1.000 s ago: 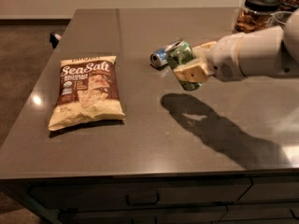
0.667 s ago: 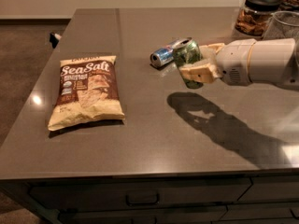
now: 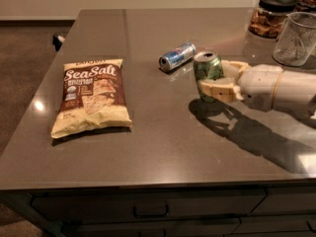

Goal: Place green can upright

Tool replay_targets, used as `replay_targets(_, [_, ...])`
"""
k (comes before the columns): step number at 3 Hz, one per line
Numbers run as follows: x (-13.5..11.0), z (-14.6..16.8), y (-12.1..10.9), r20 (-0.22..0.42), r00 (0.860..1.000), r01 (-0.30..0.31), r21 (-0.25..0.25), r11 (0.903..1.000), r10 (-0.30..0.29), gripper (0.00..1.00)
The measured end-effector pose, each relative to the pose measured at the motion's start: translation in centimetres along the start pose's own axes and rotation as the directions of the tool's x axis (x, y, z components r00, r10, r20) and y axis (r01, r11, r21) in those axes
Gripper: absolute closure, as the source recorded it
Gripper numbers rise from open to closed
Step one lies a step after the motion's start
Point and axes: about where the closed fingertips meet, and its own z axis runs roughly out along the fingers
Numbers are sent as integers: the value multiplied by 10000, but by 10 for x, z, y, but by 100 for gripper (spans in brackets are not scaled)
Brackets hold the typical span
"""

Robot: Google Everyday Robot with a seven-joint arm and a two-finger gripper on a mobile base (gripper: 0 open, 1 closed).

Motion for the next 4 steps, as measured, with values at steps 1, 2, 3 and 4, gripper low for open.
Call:
replay_targets(1, [7,-4,4,608,9981,-89,21,10000,87,100])
replay_targets(2, [12,-8,6,1186,9928,-154,154,9998,135,100])
replay_targets(3, [17,-9,6,1582,9872,-257,293,9992,208,100])
replay_targets(4, [21,-11,6,1767,9838,-416,538,9977,315,85])
